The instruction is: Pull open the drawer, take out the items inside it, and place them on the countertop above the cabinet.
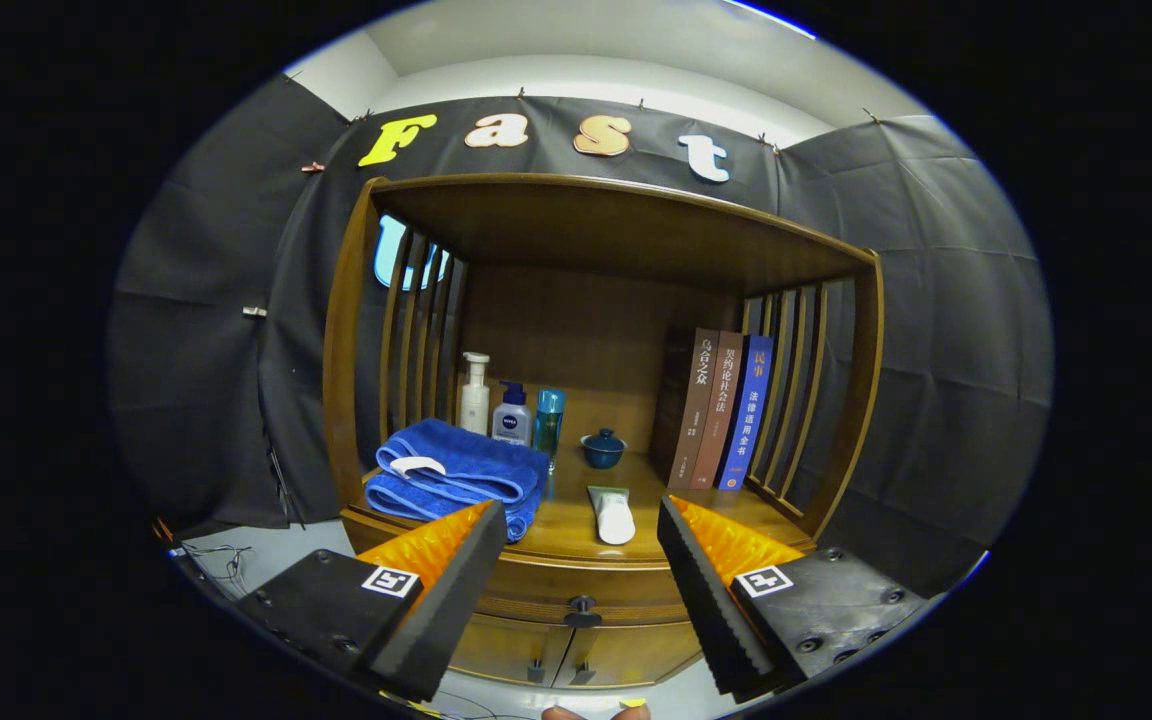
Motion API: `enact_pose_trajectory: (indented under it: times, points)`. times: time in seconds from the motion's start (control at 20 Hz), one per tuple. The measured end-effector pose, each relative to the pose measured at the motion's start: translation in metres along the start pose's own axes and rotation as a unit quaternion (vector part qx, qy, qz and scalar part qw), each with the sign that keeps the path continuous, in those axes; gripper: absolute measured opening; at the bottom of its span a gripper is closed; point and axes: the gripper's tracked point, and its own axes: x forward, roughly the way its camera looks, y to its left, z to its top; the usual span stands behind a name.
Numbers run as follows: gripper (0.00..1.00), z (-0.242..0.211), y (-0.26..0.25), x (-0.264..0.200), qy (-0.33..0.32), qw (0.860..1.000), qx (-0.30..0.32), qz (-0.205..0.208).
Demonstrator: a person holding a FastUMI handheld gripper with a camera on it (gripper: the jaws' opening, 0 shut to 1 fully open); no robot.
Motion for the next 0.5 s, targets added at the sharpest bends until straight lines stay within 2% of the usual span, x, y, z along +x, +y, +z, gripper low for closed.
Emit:
enact_pose_trajectory:
  times: [0.5]
  points:
    - [0.99,0.043,-0.010,-0.018,-0.034,0.999,-0.004,-0.006]
